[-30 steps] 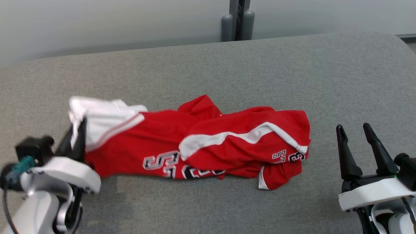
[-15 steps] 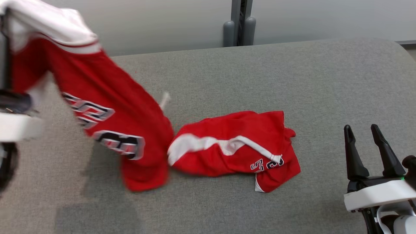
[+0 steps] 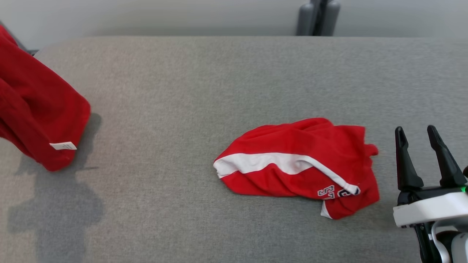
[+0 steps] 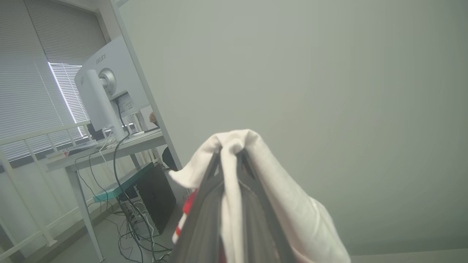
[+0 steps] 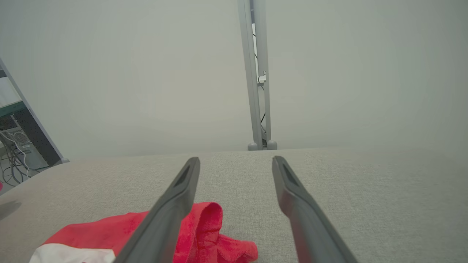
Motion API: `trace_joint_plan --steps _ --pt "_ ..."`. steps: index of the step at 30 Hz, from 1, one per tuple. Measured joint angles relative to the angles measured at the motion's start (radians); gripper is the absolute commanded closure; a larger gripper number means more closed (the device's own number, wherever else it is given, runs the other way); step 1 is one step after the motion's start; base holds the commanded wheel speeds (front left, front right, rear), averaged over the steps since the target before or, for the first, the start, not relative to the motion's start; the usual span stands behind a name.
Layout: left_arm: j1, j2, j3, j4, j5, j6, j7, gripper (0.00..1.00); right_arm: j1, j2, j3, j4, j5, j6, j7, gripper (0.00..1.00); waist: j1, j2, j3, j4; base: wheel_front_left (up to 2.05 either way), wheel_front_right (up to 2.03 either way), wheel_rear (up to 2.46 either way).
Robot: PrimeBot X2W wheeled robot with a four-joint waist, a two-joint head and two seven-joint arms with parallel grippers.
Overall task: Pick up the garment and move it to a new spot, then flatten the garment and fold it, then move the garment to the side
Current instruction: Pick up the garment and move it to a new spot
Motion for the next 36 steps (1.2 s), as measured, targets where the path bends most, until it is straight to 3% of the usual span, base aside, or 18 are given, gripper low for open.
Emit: trace_joint_plan --steps 6,13,19,23,24,25,26,32,36 --pt "-0.119 -0.036 -0.029 0.286 0.01 -0.05 -0.098 1.0 -0.046 -0.021 0.018 -0.027 -0.008 0.0 0.032 0.0 0.0001 0.0 0.077 0.042 0.0 0.0 0.0" --pt "-0.187 -0.132 -0.057 0.593 -0.012 -0.114 -0.227 1.0 -0.082 -0.041 0.023 -0.065 -0.016 0.0 0.061 0.0 0.0001 0.0 0.173 0.055 0.0 0.0 0.0" --pt "-0.191 -0.239 -0.053 0.847 -0.086 -0.212 -0.277 1.0 -0.108 -0.047 0.034 -0.083 -0.019 0.0 0.075 0.0 0.0 0.0 0.226 0.031 0.0 0.0 0.0" --pt "-0.199 -0.268 -0.029 0.96 -0.136 -0.278 -0.297 1.0 -0.111 -0.05 0.03 -0.089 -0.022 0.0 0.079 0.0 0.0 0.0 0.244 0.01 0.0 0.0 0.0" --pt "-0.204 -0.273 -0.026 0.983 -0.145 -0.291 -0.297 0.82 -0.111 -0.05 0.028 -0.089 -0.023 0.0 0.079 0.0 0.0 0.0 0.245 0.008 0.0 0.0 0.0" --pt "-0.208 -0.278 -0.018 1.004 -0.156 -0.296 -0.298 0.49 -0.111 -0.05 0.028 -0.089 -0.023 0.0 0.079 0.0 0.0001 0.0 0.244 0.007 0.0 0.0 0.0" --pt "-0.209 -0.279 -0.018 1.018 -0.158 -0.3 -0.305 0.0 -0.11 -0.05 0.026 -0.089 -0.023 0.0 0.078 0.0 0.0001 0.0 0.241 0.006 0.0 0.0 0.0" --pt "-0.19 -0.287 0.03 1.008 -0.189 -0.327 -0.334 0.0 -0.097 -0.041 0.026 -0.067 -0.023 0.0 0.059 0.0 0.0 0.0 0.197 0.007 0.0 0.0 0.0" --pt "-0.095 -0.292 0.125 0.837 -0.176 -0.329 -0.336 0.0 -0.084 -0.035 0.031 -0.042 -0.016 0.0 0.041 0.0 0.0001 0.0 0.149 0.008 0.0 0.0 0.0"
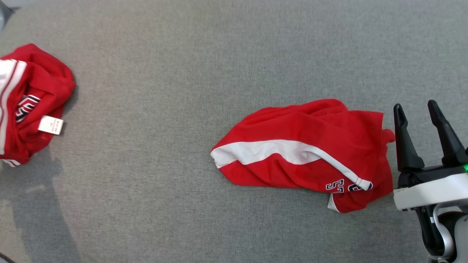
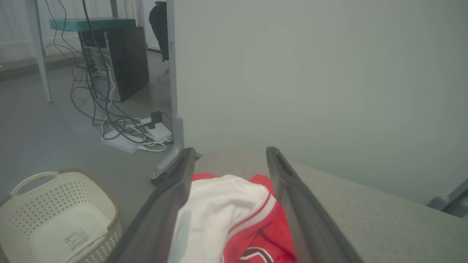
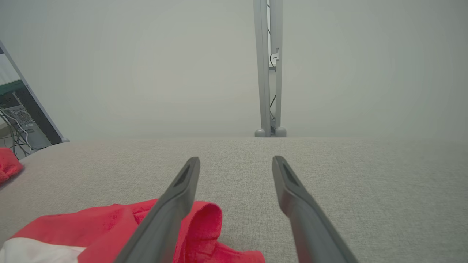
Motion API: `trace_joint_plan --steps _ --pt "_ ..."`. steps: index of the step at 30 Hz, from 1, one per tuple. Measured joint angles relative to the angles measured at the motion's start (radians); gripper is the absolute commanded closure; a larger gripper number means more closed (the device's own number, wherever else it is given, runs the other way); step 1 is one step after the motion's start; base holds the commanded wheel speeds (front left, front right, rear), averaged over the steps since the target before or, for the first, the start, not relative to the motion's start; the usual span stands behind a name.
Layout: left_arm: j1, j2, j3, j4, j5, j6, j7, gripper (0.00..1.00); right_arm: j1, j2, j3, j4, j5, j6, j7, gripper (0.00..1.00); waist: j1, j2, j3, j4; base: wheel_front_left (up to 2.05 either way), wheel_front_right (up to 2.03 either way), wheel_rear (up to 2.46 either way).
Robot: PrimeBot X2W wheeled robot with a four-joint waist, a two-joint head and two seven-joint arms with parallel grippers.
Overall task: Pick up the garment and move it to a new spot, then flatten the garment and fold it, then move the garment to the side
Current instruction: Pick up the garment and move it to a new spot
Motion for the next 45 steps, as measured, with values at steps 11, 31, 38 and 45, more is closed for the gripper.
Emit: trace_joint_plan --steps 11,31,38,45 --pt "0.379 -0.143 0.17 -0.545 0.203 0.058 -0.001 0.0 0.026 0.013 0.011 0.051 0.014 0.0 -0.031 0.0 0.0 0.0 -0.112 -0.027 0.0 0.0 0.0" --pt "0.698 -0.233 0.034 -0.836 0.367 0.094 0.066 0.0 0.066 0.006 0.065 0.154 0.021 0.0 -0.054 0.0 0.0 0.0 -0.257 -0.112 0.0 0.0 0.0" --pt "0.764 -0.243 0.012 -0.886 0.371 0.11 0.101 0.0 0.109 0.001 0.069 0.164 0.031 0.0 -0.047 0.0 0.0 0.0 -0.306 -0.133 0.0 0.0 0.0" --pt "0.792 -0.241 0.0 -0.911 0.378 0.12 0.126 0.0 0.137 0.003 0.078 0.152 0.037 0.0 -0.036 0.0 -0.0001 0.0 -0.326 -0.142 0.0 0.0 0.0"
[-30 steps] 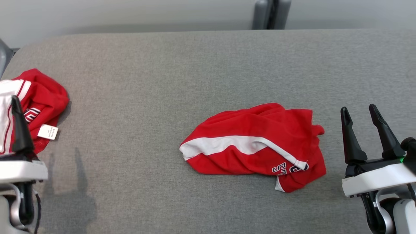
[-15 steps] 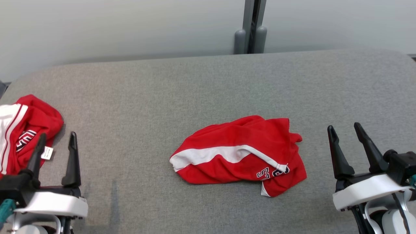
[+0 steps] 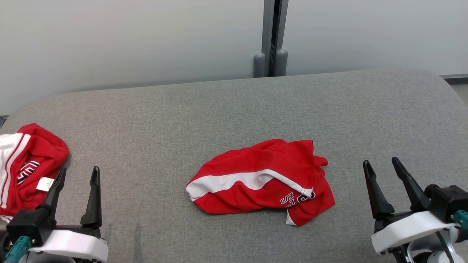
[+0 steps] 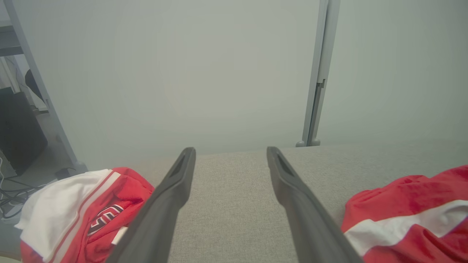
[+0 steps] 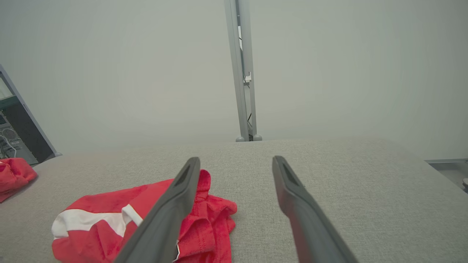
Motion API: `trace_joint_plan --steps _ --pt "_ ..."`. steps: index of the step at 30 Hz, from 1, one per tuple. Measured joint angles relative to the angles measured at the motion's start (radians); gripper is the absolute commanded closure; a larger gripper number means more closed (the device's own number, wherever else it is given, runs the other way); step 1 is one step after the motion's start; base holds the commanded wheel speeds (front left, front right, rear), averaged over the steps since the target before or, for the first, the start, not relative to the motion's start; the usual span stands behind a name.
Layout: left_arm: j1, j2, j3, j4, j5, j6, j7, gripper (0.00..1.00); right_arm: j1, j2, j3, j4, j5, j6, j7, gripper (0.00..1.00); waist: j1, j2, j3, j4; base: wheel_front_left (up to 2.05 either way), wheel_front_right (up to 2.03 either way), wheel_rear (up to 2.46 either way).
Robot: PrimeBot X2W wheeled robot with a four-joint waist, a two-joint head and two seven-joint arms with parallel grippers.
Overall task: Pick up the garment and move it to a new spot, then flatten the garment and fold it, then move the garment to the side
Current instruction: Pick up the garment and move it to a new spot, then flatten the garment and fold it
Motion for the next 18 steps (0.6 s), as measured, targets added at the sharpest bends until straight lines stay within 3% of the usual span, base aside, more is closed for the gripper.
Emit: trace_joint_plan --steps 18 --pt "0.01 0.014 -0.015 -0.022 -0.002 0.011 0.011 0.0 -0.001 0.003 0.009 -0.01 0.011 0.0 0.01 0.0 0.0 0.0 0.007 0.003 0.0 0.0 0.0"
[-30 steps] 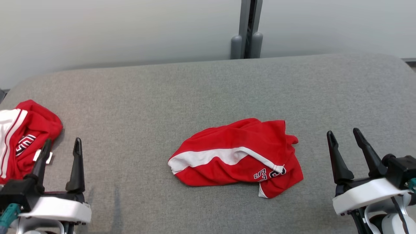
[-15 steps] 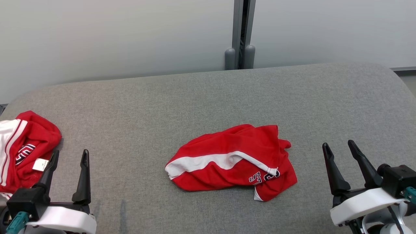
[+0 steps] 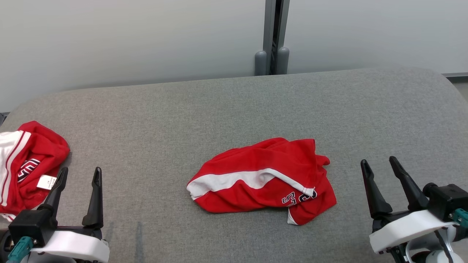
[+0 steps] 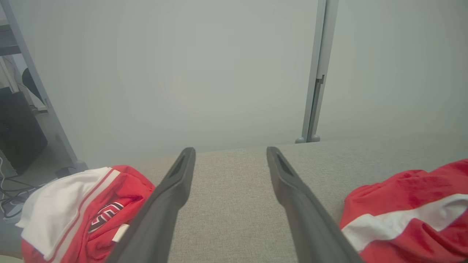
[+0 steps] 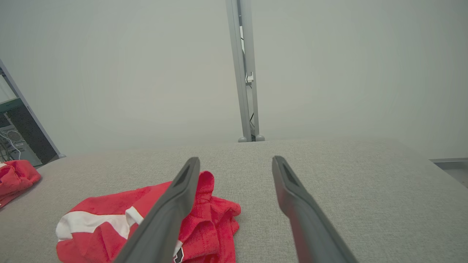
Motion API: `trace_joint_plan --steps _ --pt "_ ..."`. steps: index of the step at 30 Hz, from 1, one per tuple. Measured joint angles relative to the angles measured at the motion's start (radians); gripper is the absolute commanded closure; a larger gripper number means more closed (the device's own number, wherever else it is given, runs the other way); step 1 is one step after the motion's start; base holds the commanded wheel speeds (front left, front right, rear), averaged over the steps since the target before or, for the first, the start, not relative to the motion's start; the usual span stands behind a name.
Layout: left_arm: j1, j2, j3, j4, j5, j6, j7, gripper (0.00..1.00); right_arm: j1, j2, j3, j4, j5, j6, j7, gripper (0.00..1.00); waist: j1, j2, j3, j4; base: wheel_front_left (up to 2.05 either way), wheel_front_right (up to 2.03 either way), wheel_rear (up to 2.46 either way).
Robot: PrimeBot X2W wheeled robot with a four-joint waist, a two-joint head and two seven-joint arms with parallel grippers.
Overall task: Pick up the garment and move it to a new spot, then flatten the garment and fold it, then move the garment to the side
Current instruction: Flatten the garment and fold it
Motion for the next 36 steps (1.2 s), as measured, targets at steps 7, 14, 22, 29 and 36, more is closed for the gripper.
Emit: trace_joint_plan --steps 7,14,22,29,36 --pt "-0.025 0.002 -0.01 -0.004 -0.003 0.0 -0.003 0.0 -0.008 -0.029 0.091 0.026 0.042 0.0 0.065 0.0 0.0 0.0 0.031 0.013 0.0 0.0 0.0" --pt "-0.062 -0.001 -0.017 0.013 -0.011 -0.007 -0.028 0.0 -0.056 -0.057 0.186 0.095 0.078 0.0 0.107 0.0 0.0 0.0 0.086 0.034 0.0 0.0 0.0" --pt "-0.097 -0.005 -0.03 0.051 -0.016 -0.011 -0.054 0.0 -0.133 -0.082 0.273 0.178 0.116 0.0 0.101 0.71 0.0 0.0 0.13 0.06 0.0 0.0 0.0" --pt "-0.113 -0.004 -0.03 0.075 -0.018 -0.013 -0.072 0.0 -0.169 -0.109 0.302 0.174 0.152 0.0 0.084 1.0 0.0 0.0 0.141 0.061 0.0 0.0 0.0" --pt "-0.119 0.0 -0.027 0.09 -0.026 -0.012 -0.086 0.0 -0.17 -0.138 0.32 0.021 0.297 0.0 0.155 1.0 0.0 0.0 0.143 0.044 0.0 0.0 0.0"
